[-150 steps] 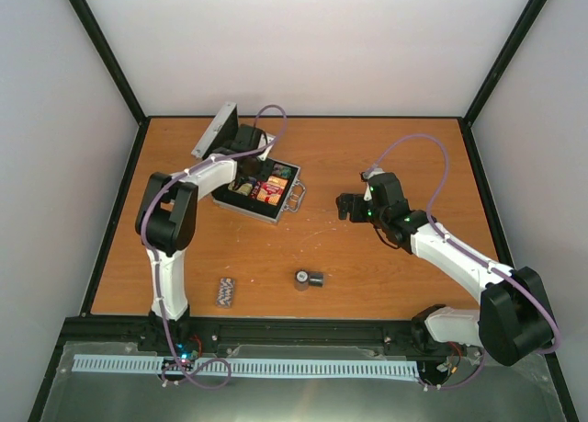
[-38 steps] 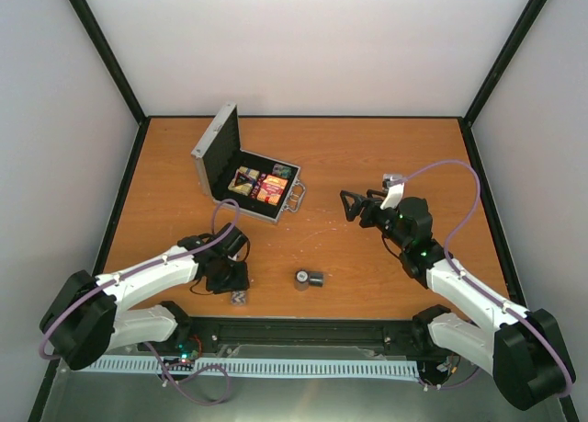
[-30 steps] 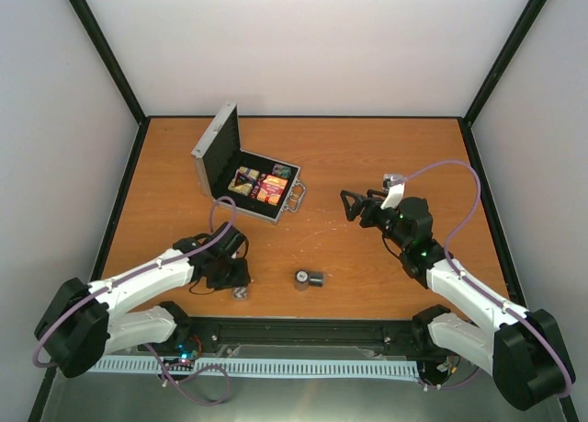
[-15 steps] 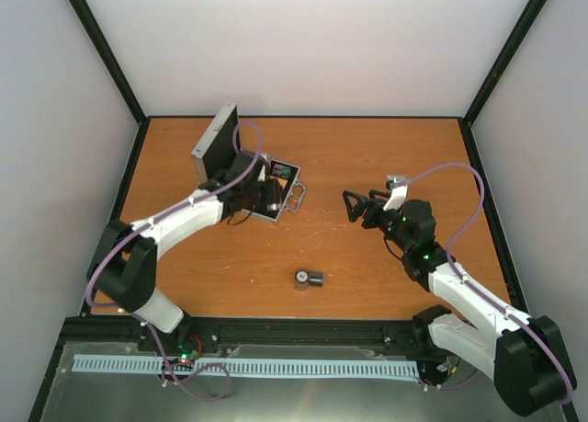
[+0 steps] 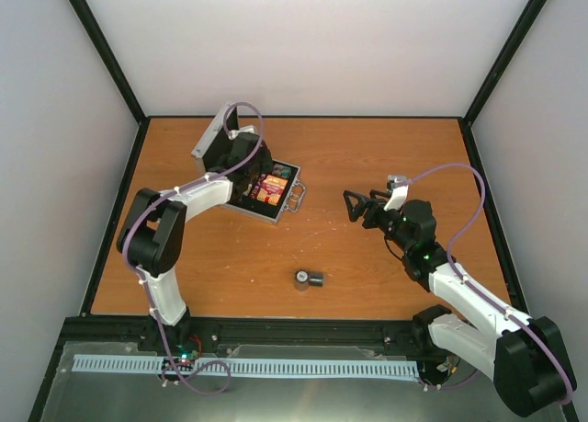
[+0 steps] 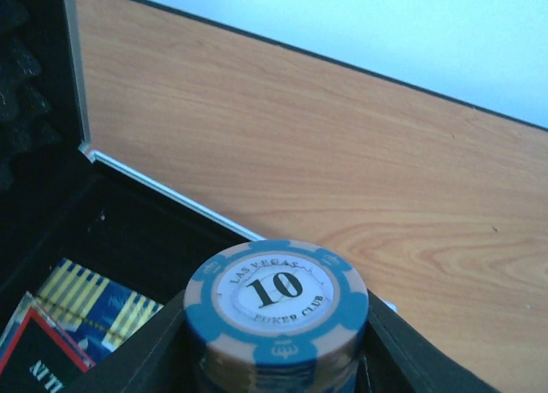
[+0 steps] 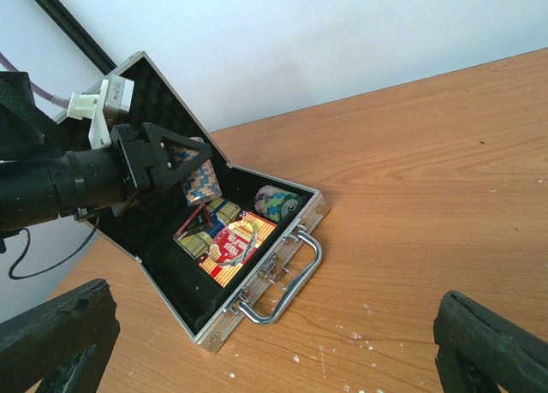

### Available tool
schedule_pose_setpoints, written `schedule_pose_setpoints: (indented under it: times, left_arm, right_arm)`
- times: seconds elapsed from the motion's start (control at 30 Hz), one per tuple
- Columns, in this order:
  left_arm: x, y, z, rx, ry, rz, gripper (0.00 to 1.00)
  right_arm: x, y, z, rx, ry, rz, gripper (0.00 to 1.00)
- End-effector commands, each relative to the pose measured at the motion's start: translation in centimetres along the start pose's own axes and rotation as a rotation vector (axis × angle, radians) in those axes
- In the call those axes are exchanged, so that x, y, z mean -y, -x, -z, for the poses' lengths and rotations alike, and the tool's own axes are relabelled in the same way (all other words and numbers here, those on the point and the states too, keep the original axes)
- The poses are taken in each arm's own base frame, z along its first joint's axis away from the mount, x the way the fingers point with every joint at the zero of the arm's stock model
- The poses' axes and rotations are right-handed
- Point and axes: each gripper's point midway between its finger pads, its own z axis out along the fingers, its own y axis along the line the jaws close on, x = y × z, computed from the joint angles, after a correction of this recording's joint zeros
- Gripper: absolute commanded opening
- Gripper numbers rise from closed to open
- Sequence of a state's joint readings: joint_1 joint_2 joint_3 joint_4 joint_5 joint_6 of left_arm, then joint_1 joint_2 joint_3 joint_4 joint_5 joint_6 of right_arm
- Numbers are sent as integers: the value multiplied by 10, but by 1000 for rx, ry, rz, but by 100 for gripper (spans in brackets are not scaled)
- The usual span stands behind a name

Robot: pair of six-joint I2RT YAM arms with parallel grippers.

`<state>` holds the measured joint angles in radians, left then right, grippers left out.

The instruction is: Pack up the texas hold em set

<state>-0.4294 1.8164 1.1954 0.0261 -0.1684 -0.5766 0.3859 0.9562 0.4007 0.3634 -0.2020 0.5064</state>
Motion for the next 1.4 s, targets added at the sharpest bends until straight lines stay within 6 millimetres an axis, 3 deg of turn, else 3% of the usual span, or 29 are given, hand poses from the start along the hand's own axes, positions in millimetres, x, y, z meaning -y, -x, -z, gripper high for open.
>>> schedule_pose_setpoints:
  times: [0.0,0.23,0.63,1.37]
  left_arm:
    - [18,68,6,259,-32,75,19]
    - [17,71,-10,280,-8,65,19]
    - [10,55,-41,243,36,68,20]
    - [3,37,-68,173,85,50,23]
  right_arm:
    - [2,4,2,23,0,-4,100]
    - [3,4,0,20,-1,-5,100]
    - [2,3,-2,12,3,-3,100]
    - [2,1,-1,9,11,-4,100]
